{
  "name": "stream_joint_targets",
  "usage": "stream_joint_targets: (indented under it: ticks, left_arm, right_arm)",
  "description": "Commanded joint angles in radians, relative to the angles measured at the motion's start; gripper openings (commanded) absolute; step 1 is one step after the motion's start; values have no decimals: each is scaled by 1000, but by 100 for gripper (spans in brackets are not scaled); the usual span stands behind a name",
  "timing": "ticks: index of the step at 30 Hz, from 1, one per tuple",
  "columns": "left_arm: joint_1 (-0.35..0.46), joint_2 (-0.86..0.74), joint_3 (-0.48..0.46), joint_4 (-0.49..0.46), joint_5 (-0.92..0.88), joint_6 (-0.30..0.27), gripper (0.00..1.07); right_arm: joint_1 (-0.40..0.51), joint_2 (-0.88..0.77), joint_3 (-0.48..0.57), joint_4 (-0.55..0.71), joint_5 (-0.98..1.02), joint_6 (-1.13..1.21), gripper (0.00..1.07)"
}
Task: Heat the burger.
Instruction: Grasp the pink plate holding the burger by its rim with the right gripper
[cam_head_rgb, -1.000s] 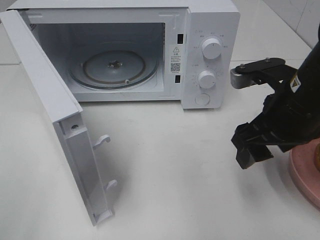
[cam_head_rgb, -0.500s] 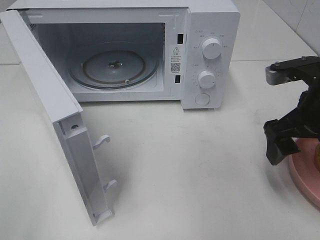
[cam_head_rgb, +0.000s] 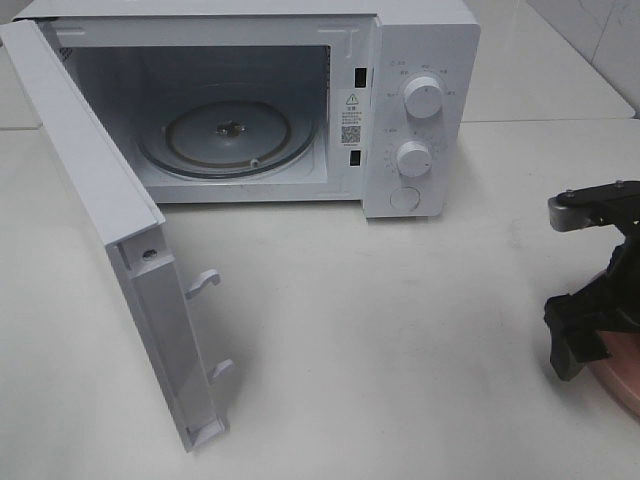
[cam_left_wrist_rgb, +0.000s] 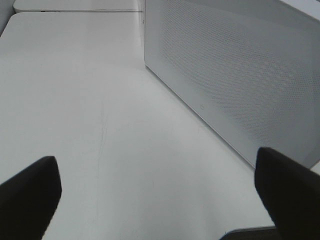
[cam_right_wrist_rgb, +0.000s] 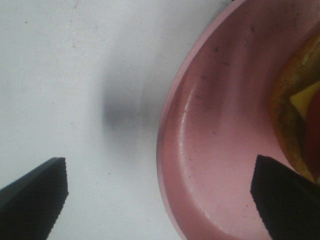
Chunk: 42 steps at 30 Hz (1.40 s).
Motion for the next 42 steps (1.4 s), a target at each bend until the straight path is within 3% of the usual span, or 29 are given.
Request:
stream_joint_targets:
  ticks: [1,17,20,21,22,24,25,27,28,29,30,31,42]
  left_arm:
    - [1,-3,4,0,-1,-4,98]
    - [1,-3,4,0,0,-4,98]
    - [1,-3,4,0,0,-4,98]
    - [1,-3,4,0,0,-4,98]
    - [1,-3,4,0,0,-4,98]
    - [1,-3,4,0,0,-4,98]
    - [1,-3,4,0,0,-4,98]
    - [1,-3,4,0,0,-4,98]
    - [1,-3,4,0,0,-4,98]
    - [1,-3,4,0,0,-4,98]
    - [1,-3,4,0,0,-4,98]
    - [1,-3,4,0,0,-4,98]
    - [1,-3,4,0,0,-4,98]
  right_arm:
    - [-4,42,8,6,-40,-15,94]
    - [-4,183,8,-19,-143,-13,88]
    - [-4,184,8,-27,-146,-6,78]
    - [-4,186,8,-32,-145,-2,67]
    - [-4,186,8,-32,-145,-2,67]
    - [-4,201,11,-47,-144,29,48]
    - [-4,201,11,-47,-144,29,48]
    - [-4,225,14,-90,-141,83,27]
    - [-4,225,14,-90,-141,83,27]
    - [-4,235,14,-113,-141,113,14]
    - [-4,235,14,-113,-141,113,14]
    - [-4,235,14,-132,-140,125,0]
    - [0,234,14,-138,-112,155,0]
